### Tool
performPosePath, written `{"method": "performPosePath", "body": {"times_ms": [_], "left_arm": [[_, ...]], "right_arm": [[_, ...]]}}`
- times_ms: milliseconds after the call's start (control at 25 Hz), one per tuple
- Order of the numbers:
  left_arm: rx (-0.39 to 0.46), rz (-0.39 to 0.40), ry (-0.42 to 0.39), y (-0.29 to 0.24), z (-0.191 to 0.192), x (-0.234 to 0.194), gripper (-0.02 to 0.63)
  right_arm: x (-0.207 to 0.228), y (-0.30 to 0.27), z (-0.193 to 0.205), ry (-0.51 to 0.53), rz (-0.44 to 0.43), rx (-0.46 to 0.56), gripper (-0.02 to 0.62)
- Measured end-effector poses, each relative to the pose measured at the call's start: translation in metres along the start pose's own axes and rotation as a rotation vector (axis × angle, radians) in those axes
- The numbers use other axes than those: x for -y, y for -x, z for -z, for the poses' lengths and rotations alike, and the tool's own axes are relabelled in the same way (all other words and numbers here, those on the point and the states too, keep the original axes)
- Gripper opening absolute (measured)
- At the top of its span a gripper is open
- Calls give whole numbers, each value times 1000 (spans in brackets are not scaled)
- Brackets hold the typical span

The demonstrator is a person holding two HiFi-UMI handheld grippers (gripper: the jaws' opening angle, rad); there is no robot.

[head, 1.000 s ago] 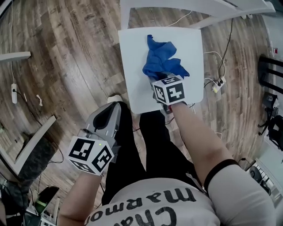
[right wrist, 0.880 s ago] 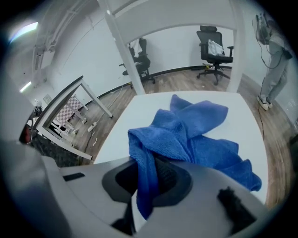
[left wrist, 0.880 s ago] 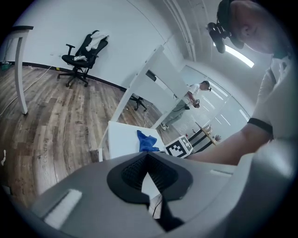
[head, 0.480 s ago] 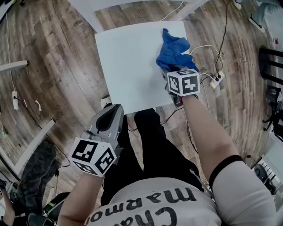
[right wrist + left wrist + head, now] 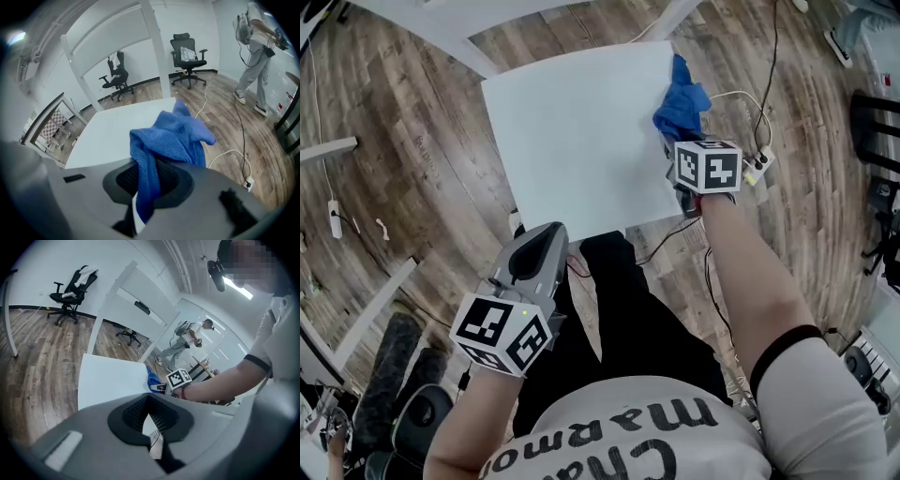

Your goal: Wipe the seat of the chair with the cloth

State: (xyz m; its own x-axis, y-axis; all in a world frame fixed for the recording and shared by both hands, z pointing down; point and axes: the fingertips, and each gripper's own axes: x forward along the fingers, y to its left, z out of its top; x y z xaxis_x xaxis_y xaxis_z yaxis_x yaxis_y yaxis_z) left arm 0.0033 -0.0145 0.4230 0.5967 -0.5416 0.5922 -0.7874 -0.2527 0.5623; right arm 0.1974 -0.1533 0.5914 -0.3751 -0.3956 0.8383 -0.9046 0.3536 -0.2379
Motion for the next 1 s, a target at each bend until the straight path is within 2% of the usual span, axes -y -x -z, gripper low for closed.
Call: {"method": "performPosePath", "body": {"times_ms": [200,320,400,440,520,720,880,1000], "left_arm": [[4,-3,1,-5,-5,2,6],[14,-1,2,-4,-6,1,6],[21,0,10,-1,-5,0,6],[24,2,15,1,-5,0,6],[26,7,26,5,-4,-2,6],[46,18,44,22,-11,-15,6],[69,-3,62,43,-17,-40,6],[86,-38,79,62,-17,-65,6]], "right_arm": [[14,3,2,37,45,-30,54],[26,9,-3,106,166,-65,52],[28,20,-14,143,234,-44,52],[23,25,-21,157,241,-18,52],[-1,35,-35,195,202,36,51],[-95,39,-48,288,19,100,51],[-183,20,-45,278,-143,92,51],[-249,-4,-32,288,-262,39,51]]}}
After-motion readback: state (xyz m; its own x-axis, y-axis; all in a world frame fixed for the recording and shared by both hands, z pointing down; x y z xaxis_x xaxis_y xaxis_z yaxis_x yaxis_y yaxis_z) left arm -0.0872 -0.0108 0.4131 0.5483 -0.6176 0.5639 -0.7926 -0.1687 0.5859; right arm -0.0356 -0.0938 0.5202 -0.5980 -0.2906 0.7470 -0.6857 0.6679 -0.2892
